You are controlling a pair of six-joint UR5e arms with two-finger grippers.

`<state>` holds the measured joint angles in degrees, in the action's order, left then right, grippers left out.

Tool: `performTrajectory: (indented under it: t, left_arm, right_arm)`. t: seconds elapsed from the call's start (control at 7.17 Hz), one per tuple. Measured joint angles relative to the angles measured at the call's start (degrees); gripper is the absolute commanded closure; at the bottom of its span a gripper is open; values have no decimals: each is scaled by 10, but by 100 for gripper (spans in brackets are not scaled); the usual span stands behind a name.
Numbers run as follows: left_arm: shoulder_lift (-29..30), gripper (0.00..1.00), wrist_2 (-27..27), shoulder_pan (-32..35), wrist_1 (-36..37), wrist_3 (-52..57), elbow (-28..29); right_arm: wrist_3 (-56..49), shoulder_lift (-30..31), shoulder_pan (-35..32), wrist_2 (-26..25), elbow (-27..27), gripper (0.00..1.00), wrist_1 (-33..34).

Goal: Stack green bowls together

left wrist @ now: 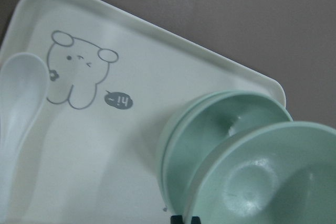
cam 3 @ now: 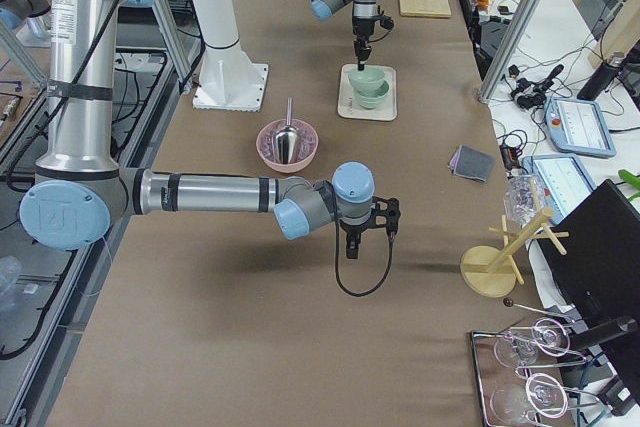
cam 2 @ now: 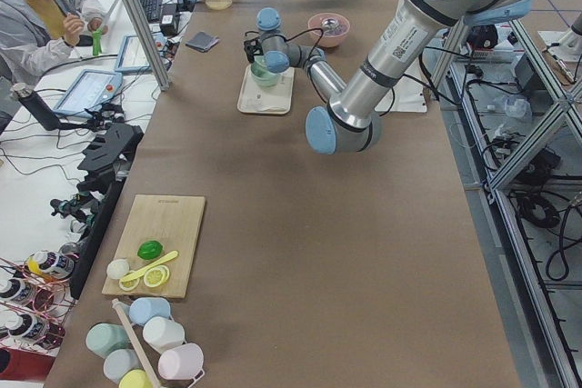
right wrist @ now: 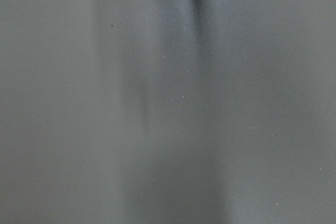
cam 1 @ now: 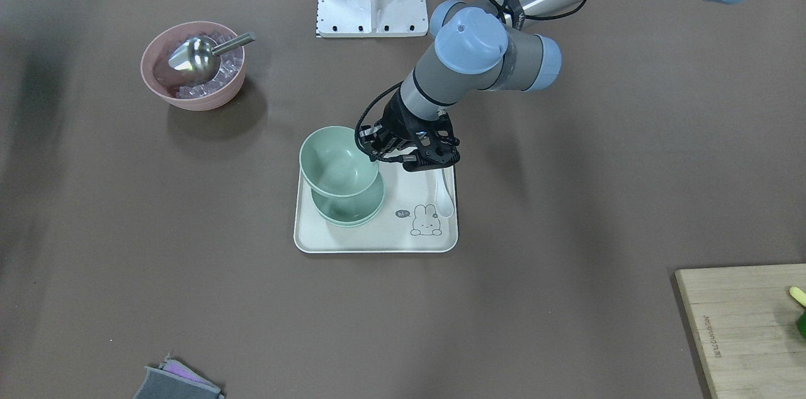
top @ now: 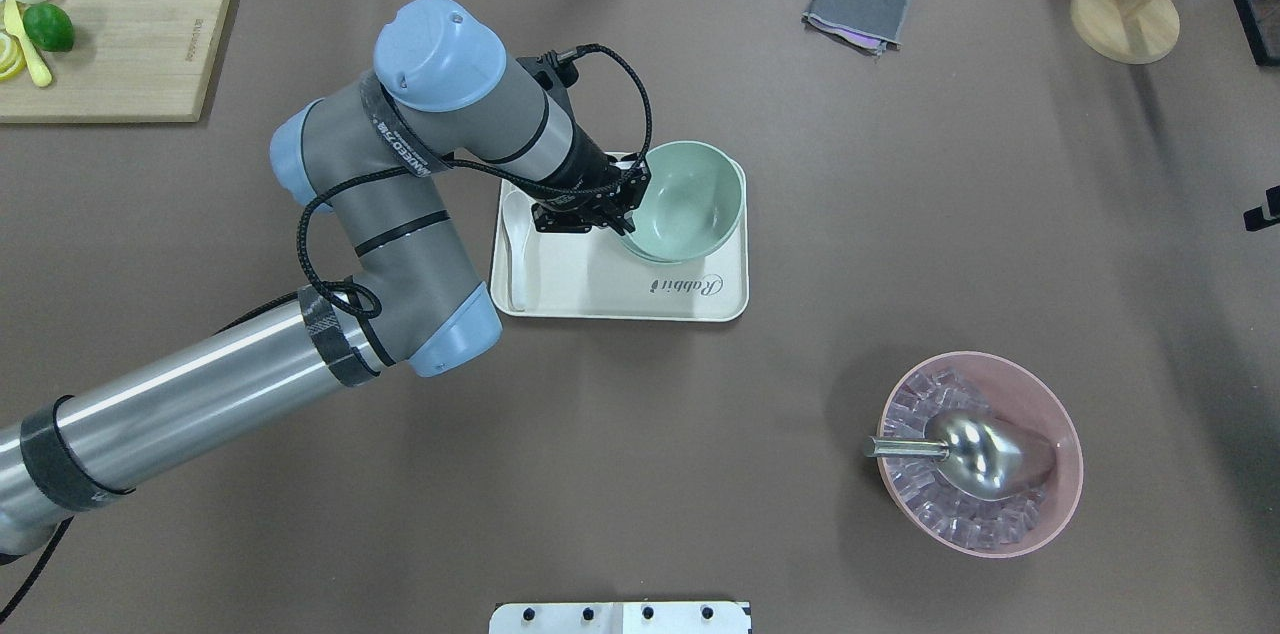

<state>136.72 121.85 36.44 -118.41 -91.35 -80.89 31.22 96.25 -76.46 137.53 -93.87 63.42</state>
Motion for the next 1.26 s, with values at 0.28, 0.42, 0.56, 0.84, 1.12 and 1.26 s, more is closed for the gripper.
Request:
performTrajectory:
  t: [0.28,0.42,0.56,0.84,1.12,1.26]
  left_arm:
    - [3,100,-2,-3,0,2,1]
    - [3,100,-2,1,-1,4,1]
    - [2,100,-2,6,-3,5,0]
    - [2,100,-2,14,-5,6,0]
    - [2,100,-2,20,-6,6,1]
    - [1,100,-3,24,-5,6,1]
  right_arm:
    - [-1,2,0,-4,3,0,0]
    - [-1,2,1,-6,4,0,0]
    - [-1,1,1,-7,5,0,0]
    - [0,2,1,-8,5,0,0]
    - [0,2,1,-8,5,0,-1]
    - [0,2,1,-8,5,0,-1]
